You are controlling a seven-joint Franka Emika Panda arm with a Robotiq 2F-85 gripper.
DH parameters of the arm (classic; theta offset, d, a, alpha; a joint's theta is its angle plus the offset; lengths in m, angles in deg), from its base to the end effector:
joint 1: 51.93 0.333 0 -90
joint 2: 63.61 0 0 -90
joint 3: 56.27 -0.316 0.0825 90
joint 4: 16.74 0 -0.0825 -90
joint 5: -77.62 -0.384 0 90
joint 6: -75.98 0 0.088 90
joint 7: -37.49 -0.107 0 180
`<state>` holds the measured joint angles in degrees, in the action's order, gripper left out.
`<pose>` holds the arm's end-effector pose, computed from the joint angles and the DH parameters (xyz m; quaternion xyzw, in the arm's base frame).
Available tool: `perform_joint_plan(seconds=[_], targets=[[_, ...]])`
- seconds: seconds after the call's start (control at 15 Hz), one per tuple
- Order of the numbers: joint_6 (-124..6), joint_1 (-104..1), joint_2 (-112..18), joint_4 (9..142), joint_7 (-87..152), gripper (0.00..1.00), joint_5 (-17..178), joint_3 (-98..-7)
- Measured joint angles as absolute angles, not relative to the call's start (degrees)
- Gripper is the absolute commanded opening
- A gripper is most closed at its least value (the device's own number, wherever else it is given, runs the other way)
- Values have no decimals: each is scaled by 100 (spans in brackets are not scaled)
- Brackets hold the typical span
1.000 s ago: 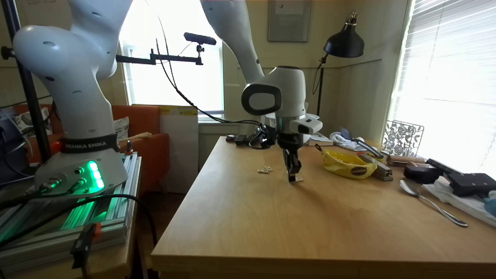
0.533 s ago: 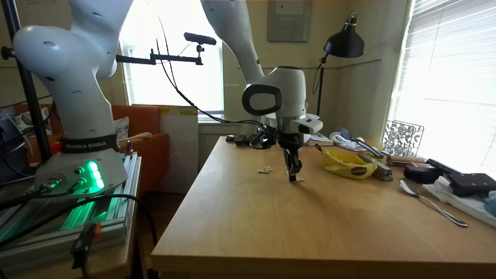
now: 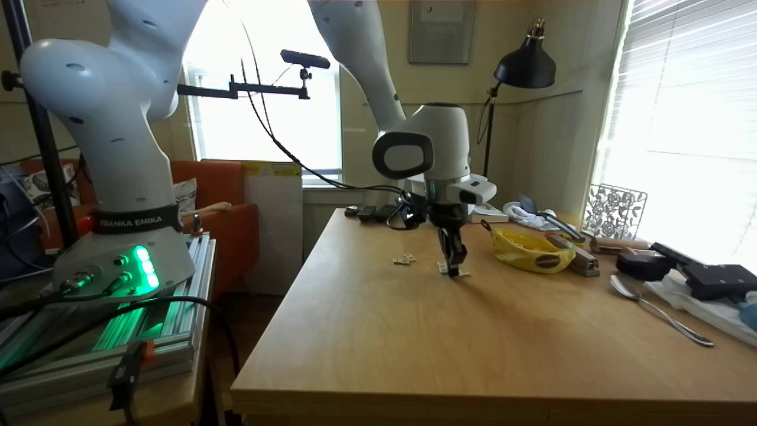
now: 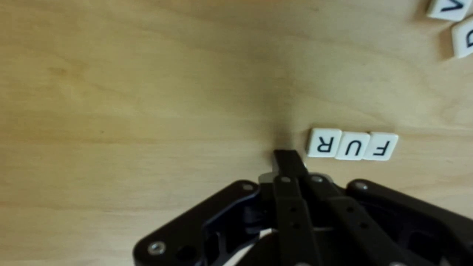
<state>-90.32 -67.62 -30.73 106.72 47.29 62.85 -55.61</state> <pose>0.5463 -0.1764 0.1441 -0.9797 0.1768 -0.0928 0.0176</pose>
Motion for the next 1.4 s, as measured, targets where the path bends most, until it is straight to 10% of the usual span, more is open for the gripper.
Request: perform_joint_plan(seconds=[1.4], targets=[[-9100, -6486, -2780, 10002, 4020, 0, 6285, -5548]])
